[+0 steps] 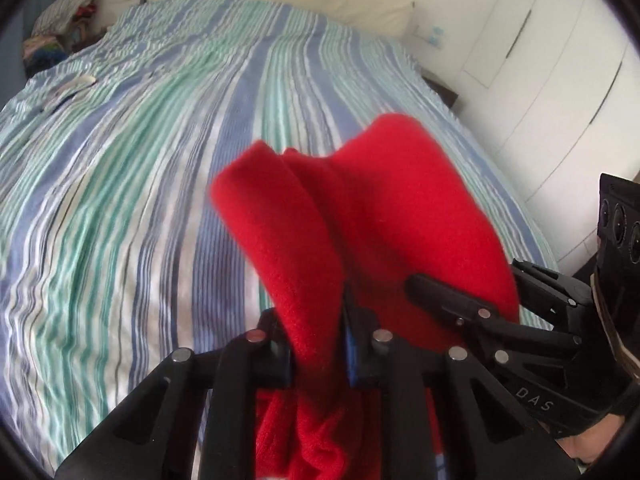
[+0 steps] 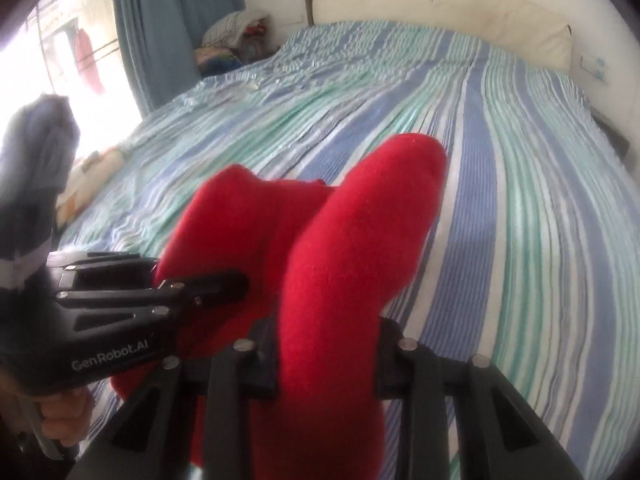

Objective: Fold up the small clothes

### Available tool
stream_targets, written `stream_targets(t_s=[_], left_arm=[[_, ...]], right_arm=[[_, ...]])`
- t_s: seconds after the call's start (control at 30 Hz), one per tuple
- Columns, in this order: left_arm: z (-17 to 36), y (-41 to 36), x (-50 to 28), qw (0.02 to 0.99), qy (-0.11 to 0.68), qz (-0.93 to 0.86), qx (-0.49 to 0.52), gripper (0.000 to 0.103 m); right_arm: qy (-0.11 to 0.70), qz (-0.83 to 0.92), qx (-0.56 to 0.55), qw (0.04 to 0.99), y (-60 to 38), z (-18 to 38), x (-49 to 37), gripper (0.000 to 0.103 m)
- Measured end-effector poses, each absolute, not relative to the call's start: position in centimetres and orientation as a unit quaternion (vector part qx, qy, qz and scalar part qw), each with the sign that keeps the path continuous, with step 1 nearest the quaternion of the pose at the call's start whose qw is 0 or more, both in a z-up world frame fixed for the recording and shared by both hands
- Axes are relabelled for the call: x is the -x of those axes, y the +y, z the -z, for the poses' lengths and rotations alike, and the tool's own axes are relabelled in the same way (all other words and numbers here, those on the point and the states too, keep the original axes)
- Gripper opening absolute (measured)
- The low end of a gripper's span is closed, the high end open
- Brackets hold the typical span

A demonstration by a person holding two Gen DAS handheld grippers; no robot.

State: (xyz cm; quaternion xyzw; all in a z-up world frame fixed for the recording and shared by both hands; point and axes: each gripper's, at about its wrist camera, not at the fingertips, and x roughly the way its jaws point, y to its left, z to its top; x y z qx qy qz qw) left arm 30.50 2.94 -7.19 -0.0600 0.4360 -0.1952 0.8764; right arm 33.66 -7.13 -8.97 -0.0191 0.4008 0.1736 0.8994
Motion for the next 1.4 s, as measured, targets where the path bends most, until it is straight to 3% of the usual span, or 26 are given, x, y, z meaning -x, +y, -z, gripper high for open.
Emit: stream_targets(t_s=[0.03, 0.1, 0.13, 0.17, 0.23, 0.33, 0.43, 0.73, 0.9, 1.4], left_arm=[[6.7, 2.6, -30.4, 0.878, 0.431, 0.199, 0.063, 0.024], [7.7, 2.0, -30.7, 0.875, 0.44, 0.192, 0.058, 0.047], [9.1, 1.6, -30.9, 0.874, 0.452, 0.173, 0.044, 0.073], [10.5, 1.6, -30.5, 0.875, 0.463, 0.14, 0.024, 0.082], [12.8, 1.9, -28.6, 0.876, 0.474, 0.091, -0.03, 0.081], [13.5, 2.0, -23.6, 0.882, 0.46, 0.061, -0.076, 0.084], [11.4, 1.4, -18.9, 0.894, 0.436, 0.041, -0.097, 0.1], [3.9, -0.5, -11.0, 0.918, 0.369, 0.003, -0.144, 0.102], [3.1, 0.1, -9.1, 0.901, 0.421, 0.023, -0.102, 0.102], [2.1, -0.2, -5.8, 0.902, 0.421, 0.016, -0.093, 0.102]], right_arm=[[0.391, -0.178, 0.01, 0.903, -7.9, 7.6, -33.2, 0.033], [0.385, -0.185, -0.01, 0.904, -9.6, 5.8, -33.1, 0.036], [0.388, -0.183, -0.022, 0.903, -10.5, 5.7, -33.3, 0.047], [0.398, -0.18, -0.032, 0.899, -11.7, 6.1, -33.5, 0.069], [0.433, -0.147, -0.027, 0.889, -14.0, 8.3, -33.4, 0.098], [0.462, -0.093, 0.004, 0.882, -17.7, 11.3, -29.4, 0.098], [0.466, -0.068, 0.027, 0.882, -19.6, 12.2, -23.9, 0.098], [0.419, -0.075, 0.02, 0.905, -17.8, 4.9, -11.5, 0.102], [0.413, -0.066, 0.021, 0.908, -16.2, 2.7, -8.2, 0.102], [0.43, -0.043, 0.017, 0.902, -14.1, 1.4, -4.8, 0.102]])
